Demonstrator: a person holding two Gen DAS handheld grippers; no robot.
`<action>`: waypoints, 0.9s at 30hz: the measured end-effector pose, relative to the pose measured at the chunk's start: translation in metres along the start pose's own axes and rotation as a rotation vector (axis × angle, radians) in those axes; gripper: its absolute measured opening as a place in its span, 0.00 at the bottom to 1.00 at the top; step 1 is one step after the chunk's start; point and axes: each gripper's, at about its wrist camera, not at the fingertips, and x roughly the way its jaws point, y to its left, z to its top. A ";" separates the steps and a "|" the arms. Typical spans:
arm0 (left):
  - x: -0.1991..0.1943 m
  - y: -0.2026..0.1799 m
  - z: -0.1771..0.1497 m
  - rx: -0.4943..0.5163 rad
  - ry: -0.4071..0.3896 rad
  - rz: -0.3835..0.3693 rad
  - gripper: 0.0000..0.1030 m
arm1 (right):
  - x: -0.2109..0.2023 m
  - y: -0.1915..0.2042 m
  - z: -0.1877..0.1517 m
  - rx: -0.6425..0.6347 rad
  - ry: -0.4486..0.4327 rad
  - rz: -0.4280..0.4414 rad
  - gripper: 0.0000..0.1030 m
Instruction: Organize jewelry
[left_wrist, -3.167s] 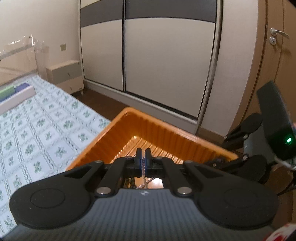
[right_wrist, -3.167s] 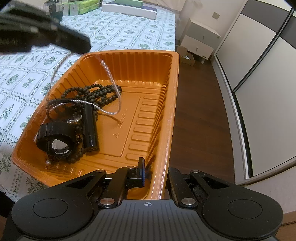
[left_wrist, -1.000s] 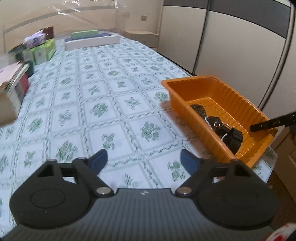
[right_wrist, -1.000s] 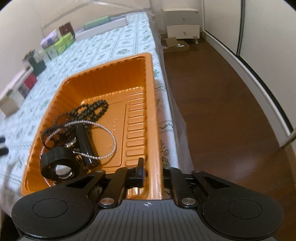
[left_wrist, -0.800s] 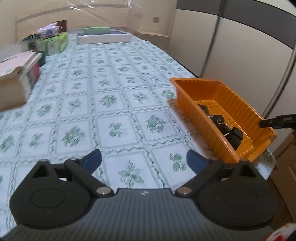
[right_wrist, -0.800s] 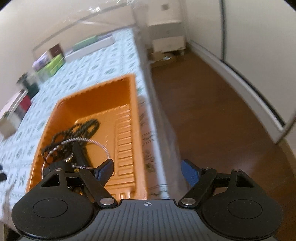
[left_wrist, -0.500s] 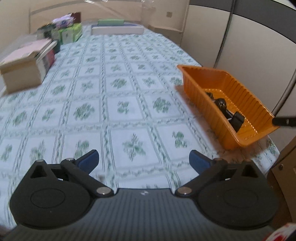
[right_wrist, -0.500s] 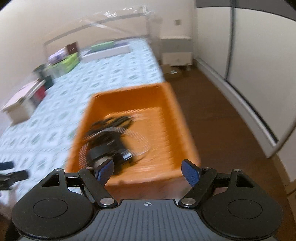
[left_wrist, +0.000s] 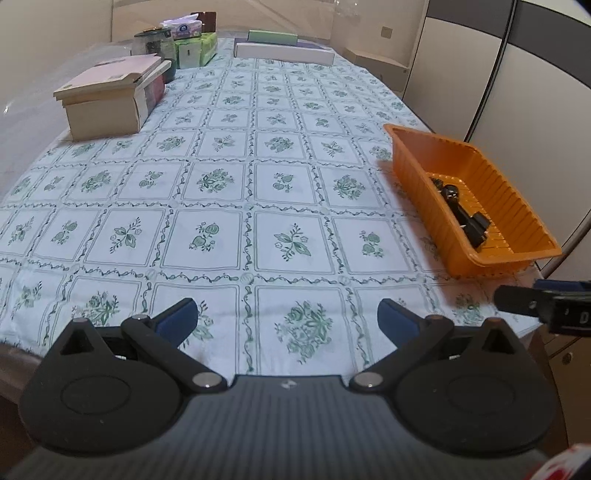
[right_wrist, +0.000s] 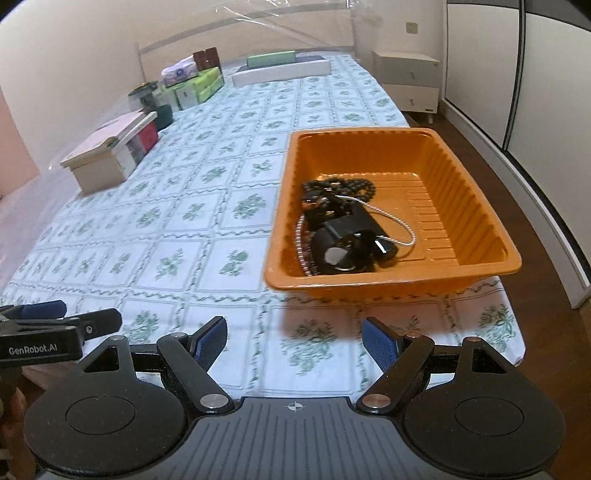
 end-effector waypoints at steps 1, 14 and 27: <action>-0.003 -0.002 -0.001 0.004 -0.005 0.000 1.00 | -0.001 0.003 0.000 -0.002 -0.001 0.002 0.77; -0.019 -0.011 -0.008 0.027 -0.005 0.010 1.00 | -0.002 0.020 -0.010 -0.055 0.016 0.003 0.78; -0.017 -0.011 -0.009 0.024 0.001 0.017 1.00 | -0.002 0.018 -0.010 -0.048 0.015 0.006 0.78</action>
